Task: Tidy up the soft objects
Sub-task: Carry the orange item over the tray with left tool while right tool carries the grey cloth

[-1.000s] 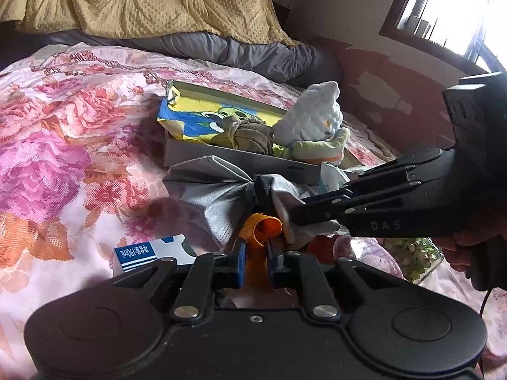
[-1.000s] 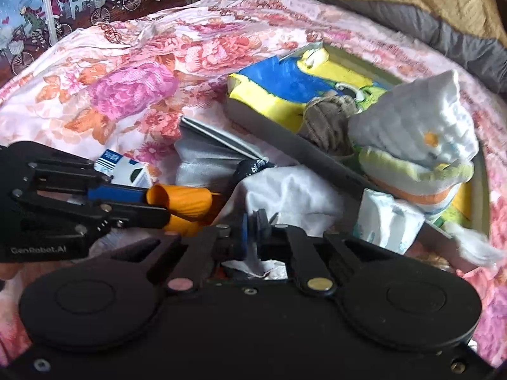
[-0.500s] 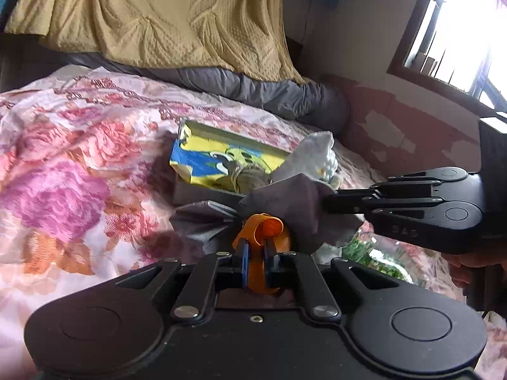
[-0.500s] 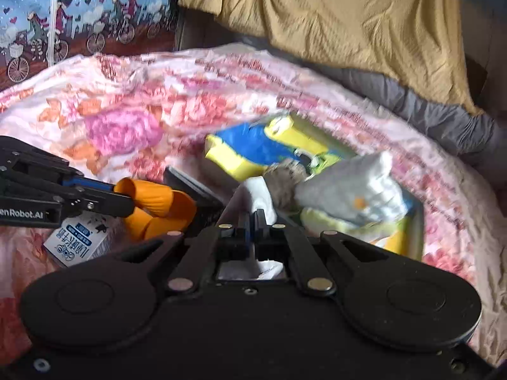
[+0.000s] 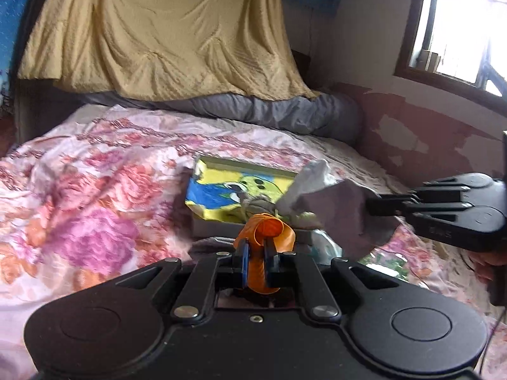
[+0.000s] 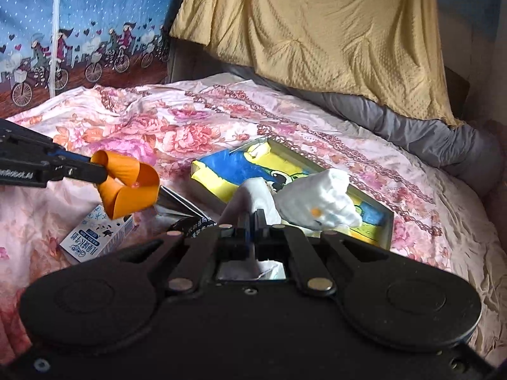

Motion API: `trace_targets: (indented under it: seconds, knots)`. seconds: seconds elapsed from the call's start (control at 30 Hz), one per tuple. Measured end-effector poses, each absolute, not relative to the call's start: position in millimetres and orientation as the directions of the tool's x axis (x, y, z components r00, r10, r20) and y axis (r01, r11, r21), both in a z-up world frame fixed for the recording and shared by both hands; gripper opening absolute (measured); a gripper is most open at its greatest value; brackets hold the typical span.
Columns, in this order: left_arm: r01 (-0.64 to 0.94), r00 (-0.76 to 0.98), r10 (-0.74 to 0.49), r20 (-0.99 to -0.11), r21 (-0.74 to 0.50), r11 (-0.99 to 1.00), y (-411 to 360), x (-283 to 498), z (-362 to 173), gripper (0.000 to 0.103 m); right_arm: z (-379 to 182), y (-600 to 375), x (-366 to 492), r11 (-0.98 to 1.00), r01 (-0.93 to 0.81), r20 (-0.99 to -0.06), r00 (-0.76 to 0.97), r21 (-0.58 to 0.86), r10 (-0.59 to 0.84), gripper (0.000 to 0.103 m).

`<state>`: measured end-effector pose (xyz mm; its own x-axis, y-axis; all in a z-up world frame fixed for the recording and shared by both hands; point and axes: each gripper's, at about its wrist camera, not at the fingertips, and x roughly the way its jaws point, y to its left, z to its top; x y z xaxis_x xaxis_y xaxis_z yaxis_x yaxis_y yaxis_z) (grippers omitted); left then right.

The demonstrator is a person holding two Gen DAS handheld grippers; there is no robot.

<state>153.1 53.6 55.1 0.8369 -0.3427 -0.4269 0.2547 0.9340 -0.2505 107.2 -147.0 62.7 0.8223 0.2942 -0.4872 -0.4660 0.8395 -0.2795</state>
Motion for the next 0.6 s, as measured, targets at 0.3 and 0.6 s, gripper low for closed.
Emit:
trace_targets:
  seconds: [0.3, 0.6]
  knots:
    - [0.187, 0.88, -0.261, -0.396, -0.216, 0.958, 43.3, 203.7, 73.6, 0.009, 73.4, -148.1, 125.9, 0.857, -0.439, -0.44, 0.848, -0.271, 0.296, 0.0]
    - [0.13, 0.873, -0.222, -0.435, -0.23, 0.964, 39.3, 279.0, 53.6, 0.009, 70.8, -131.1, 204.5, 0.904, -0.374, -0.42, 0.868, -0.206, 0.263, 0.0]
